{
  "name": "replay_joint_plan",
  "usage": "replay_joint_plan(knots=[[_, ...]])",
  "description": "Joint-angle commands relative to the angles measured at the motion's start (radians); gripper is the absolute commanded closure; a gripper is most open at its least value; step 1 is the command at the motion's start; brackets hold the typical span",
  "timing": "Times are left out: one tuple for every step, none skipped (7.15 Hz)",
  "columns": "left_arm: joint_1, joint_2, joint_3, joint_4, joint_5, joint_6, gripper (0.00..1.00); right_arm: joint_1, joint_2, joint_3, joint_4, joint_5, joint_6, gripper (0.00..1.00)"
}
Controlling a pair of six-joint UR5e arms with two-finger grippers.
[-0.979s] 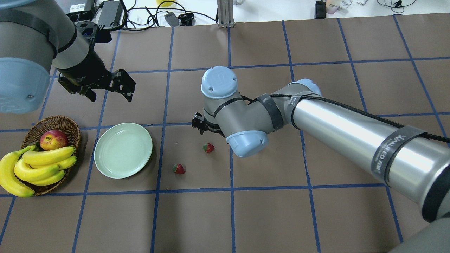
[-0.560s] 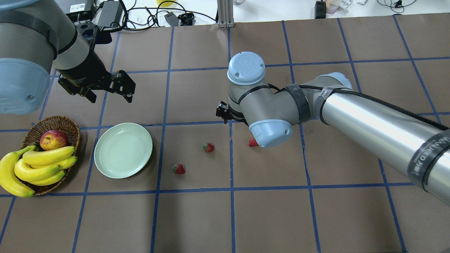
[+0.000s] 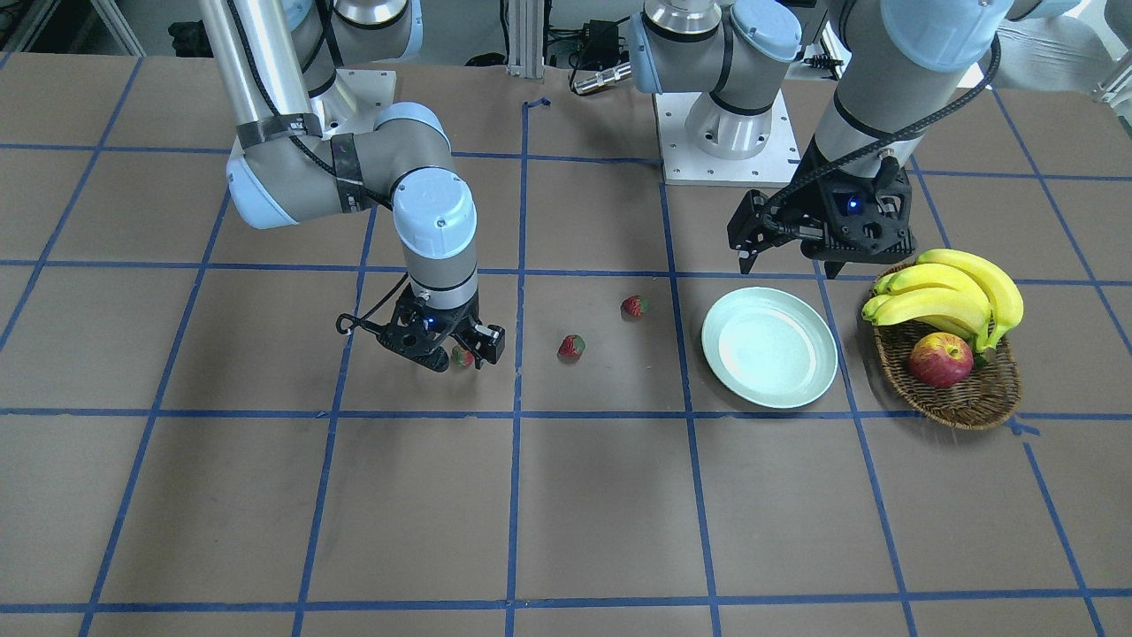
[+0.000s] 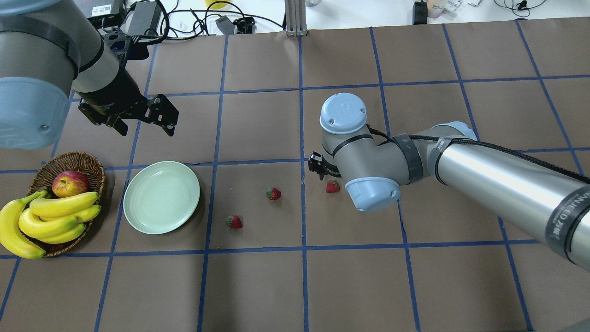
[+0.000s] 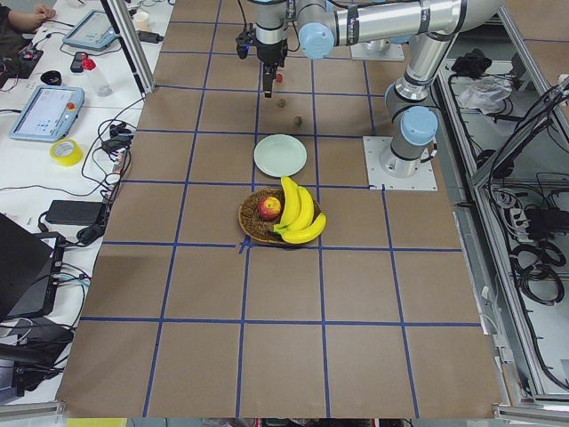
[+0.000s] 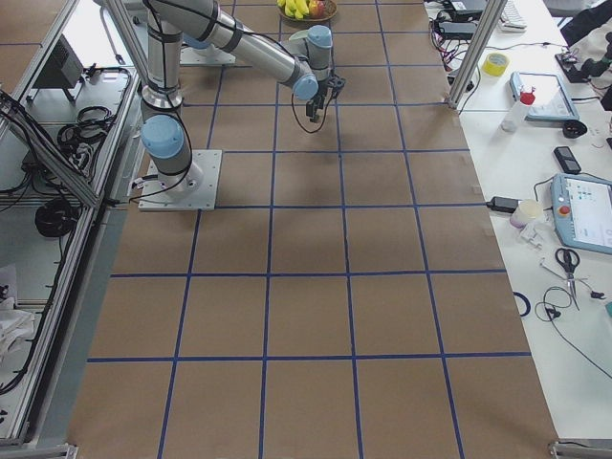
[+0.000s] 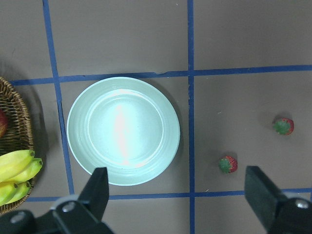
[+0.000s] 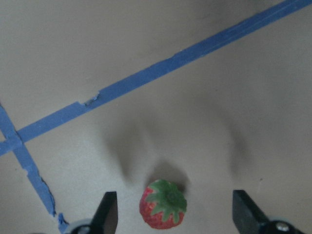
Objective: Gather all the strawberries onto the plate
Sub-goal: 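Move the right gripper to the last strawberry and grasp it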
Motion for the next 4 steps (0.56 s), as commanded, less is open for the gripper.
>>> replay_joint_plan(knots=[[-0.002,0.001,-0.011,-0.007,0.005,0.009,0.00,-0.001,0.010,0.011,-0.003,0.006,0.002,0.54],[0.001,0.002,-0.027,0.000,0.002,0.009,0.00,-0.001,0.013,0.014,-0.003,0.012,0.003,0.70],[0.001,-0.004,-0.028,0.002,-0.001,0.030,0.00,-0.001,0.013,0.006,-0.005,0.018,0.003,0.78],[-0.001,-0.001,-0.028,-0.001,-0.009,0.030,0.00,-0.001,0.009,-0.006,0.000,0.028,0.005,0.85]])
